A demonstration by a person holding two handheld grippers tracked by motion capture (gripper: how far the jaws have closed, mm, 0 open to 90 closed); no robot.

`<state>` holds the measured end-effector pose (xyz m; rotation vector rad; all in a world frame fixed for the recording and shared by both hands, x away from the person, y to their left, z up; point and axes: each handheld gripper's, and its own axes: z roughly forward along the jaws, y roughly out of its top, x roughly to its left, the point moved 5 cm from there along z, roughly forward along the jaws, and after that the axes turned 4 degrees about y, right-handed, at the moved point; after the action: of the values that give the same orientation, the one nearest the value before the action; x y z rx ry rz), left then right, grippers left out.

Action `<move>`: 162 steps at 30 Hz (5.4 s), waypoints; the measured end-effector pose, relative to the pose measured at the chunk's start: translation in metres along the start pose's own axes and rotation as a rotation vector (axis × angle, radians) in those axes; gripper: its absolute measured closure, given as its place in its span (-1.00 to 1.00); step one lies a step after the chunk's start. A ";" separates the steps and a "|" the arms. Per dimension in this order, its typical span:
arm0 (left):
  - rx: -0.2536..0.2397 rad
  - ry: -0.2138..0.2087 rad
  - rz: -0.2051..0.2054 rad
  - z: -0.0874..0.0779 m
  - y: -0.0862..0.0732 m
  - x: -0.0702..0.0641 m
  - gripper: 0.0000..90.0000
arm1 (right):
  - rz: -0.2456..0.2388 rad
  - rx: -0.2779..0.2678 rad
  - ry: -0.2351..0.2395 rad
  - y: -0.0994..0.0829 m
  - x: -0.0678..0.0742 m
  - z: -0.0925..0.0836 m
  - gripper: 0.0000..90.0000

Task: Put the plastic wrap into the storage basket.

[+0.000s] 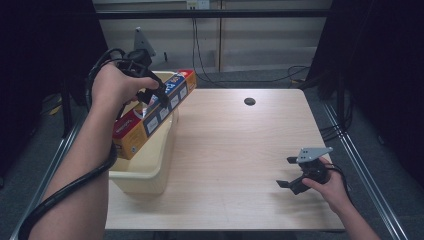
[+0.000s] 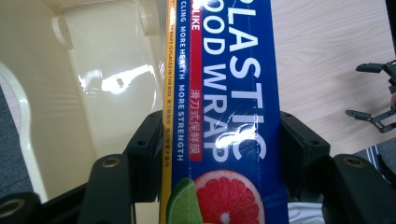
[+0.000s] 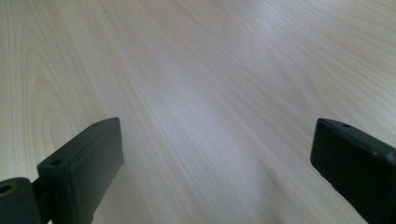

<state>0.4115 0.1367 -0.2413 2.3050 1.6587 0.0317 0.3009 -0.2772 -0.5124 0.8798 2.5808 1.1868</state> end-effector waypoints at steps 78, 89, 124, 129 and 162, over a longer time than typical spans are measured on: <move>0.027 0.116 -0.219 0.025 -0.034 0.061 -0.09 | -0.005 -0.013 0.003 0.005 0.001 0.002 -0.94; 0.038 0.105 -0.225 0.041 -0.034 0.059 -0.09 | -0.009 -0.014 0.005 0.004 0.001 0.001 -0.94; 0.091 0.107 -0.241 0.072 -0.042 0.063 -0.09 | -0.010 -0.011 0.002 0.004 0.001 0.001 -0.94; 0.098 0.104 -0.251 0.077 -0.042 0.063 -0.10 | -0.011 -0.012 0.002 0.004 0.001 0.001 -0.94; 0.137 0.098 -0.261 0.098 -0.045 0.064 -0.10 | -0.014 -0.007 0.011 0.003 0.002 0.001 -0.94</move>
<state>0.4103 0.1869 -0.3567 2.1923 2.0587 -0.0270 0.3011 -0.2737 -0.5105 0.8547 2.5855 1.1991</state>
